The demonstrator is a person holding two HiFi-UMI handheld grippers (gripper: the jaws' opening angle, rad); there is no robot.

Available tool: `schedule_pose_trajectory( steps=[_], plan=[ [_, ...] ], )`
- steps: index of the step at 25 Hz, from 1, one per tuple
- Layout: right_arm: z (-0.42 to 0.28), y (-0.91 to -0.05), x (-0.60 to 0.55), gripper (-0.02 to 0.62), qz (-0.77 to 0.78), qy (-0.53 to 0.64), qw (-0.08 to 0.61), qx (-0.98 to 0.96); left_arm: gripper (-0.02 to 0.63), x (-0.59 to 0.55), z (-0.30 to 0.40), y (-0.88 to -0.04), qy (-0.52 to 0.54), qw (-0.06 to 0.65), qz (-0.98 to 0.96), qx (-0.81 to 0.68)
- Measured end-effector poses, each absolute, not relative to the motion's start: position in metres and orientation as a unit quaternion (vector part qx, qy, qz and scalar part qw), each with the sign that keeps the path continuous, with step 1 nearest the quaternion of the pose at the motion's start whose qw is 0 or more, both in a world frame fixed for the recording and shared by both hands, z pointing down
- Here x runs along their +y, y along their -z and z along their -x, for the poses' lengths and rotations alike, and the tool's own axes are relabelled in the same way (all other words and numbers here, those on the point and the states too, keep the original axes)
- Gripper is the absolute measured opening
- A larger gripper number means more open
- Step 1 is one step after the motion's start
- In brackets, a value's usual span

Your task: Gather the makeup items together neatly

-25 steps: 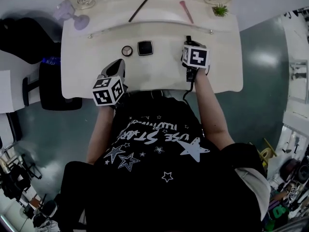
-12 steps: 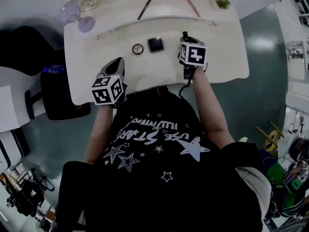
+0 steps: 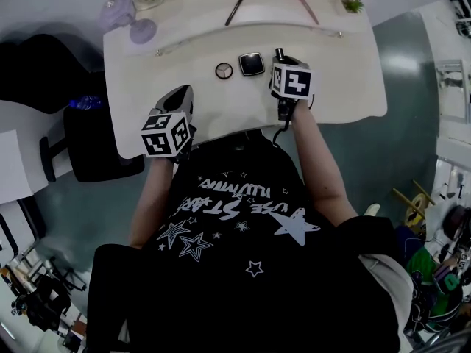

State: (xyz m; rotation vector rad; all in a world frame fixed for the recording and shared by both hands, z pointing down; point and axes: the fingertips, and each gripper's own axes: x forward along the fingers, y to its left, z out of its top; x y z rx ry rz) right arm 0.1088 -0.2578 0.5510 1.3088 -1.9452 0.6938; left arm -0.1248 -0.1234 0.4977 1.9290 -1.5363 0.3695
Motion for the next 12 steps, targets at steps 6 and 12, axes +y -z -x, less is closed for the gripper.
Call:
schedule_pose_trajectory(
  steps=[6,12],
  plan=[
    [-0.1,-0.56,-0.253,0.13,-0.501,-0.271,0.346,-0.746,0.002,-0.124,0.137,-0.497,-0.141,0.316,-0.736,-0.581],
    [-0.099,-0.564,-0.252,0.13,-0.5,-0.267,0.353,-0.745,0.002,-0.126,0.141,-0.496,-0.139,0.317,-0.739,-0.579]
  ],
)
